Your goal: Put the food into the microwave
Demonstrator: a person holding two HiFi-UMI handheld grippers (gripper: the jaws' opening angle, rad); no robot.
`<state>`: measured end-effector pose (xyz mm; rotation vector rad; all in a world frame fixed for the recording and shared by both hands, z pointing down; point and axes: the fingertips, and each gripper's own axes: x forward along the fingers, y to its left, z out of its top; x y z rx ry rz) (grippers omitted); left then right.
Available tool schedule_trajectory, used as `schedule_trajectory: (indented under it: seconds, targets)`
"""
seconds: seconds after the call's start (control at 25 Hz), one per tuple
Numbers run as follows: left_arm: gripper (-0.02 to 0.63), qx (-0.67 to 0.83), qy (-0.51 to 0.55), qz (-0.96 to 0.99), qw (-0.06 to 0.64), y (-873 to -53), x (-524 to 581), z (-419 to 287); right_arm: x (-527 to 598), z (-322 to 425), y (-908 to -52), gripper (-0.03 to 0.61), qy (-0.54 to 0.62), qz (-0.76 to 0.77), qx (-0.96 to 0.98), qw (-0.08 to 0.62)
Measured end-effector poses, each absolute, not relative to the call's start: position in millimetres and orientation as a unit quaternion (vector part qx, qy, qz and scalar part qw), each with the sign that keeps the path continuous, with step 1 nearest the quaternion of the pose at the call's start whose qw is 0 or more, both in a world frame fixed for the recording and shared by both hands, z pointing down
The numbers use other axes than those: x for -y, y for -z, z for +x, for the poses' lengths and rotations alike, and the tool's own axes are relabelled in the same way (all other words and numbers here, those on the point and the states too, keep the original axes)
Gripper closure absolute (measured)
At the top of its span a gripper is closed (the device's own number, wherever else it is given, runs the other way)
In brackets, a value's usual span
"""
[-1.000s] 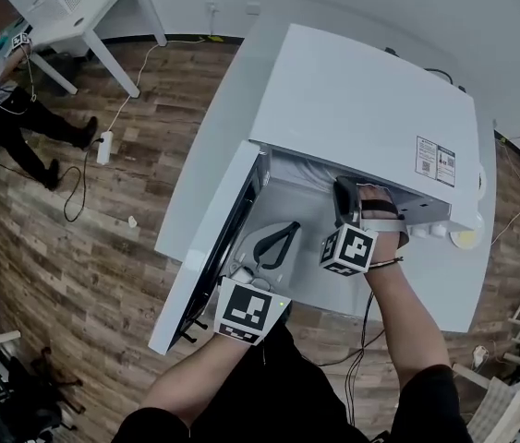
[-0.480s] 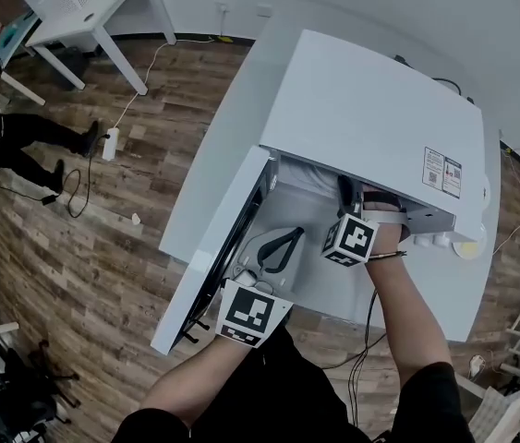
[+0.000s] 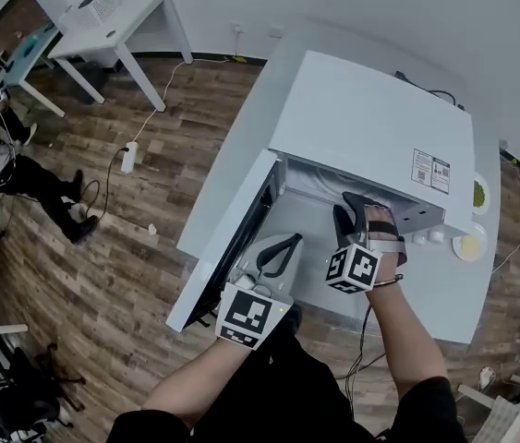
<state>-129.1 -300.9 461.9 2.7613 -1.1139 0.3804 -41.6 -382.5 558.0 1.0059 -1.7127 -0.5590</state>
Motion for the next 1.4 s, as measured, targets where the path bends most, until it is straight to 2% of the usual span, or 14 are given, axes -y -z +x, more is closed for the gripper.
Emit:
schedule_trajectory:
  seconds: [0.2, 0.48, 0.72, 0.96, 1.16, 1.4]
  targets:
    - [0.607, 0.371, -0.125, 0.919, 0.054, -436.4, 275.8, -133.6, 328.9, -49.5, -517.1, 0.49, 0.181, 0.44, 0.763, 0.438]
    - [0.607, 0.346, -0.113, 0.93, 0.054, -412.4, 215.0, -138.2, 249.5, -51.2, -457.3, 0.506, 0.147, 0.466, 0.788, 0.375]
    - [0.606, 0.317, -0.114, 0.941, 0.025, -391.2, 166.3, -160.6, 159.1, -77.2, -430.9, 0.551, -0.034, 0.485, 0.85, 0.205]
    - [0.607, 0.28, -0.109, 0.953, 0.02, -375.2, 119.5, -181.0, 95.6, -89.9, -398.8, 0.555, -0.124, 0.518, 0.843, 0.077]
    - [0.606, 0.281, -0.101, 0.954, 0.025, -365.1, 98.5, -184.9, 66.3, -96.5, -372.3, 0.56, -0.117, 0.512, 0.85, 0.038]
    - [0.607, 0.297, -0.089, 0.95, 0.032, -334.1, 77.2, -174.0, 34.6, -72.0, -337.9, 0.565, -0.088, 0.502, 0.86, 0.024]
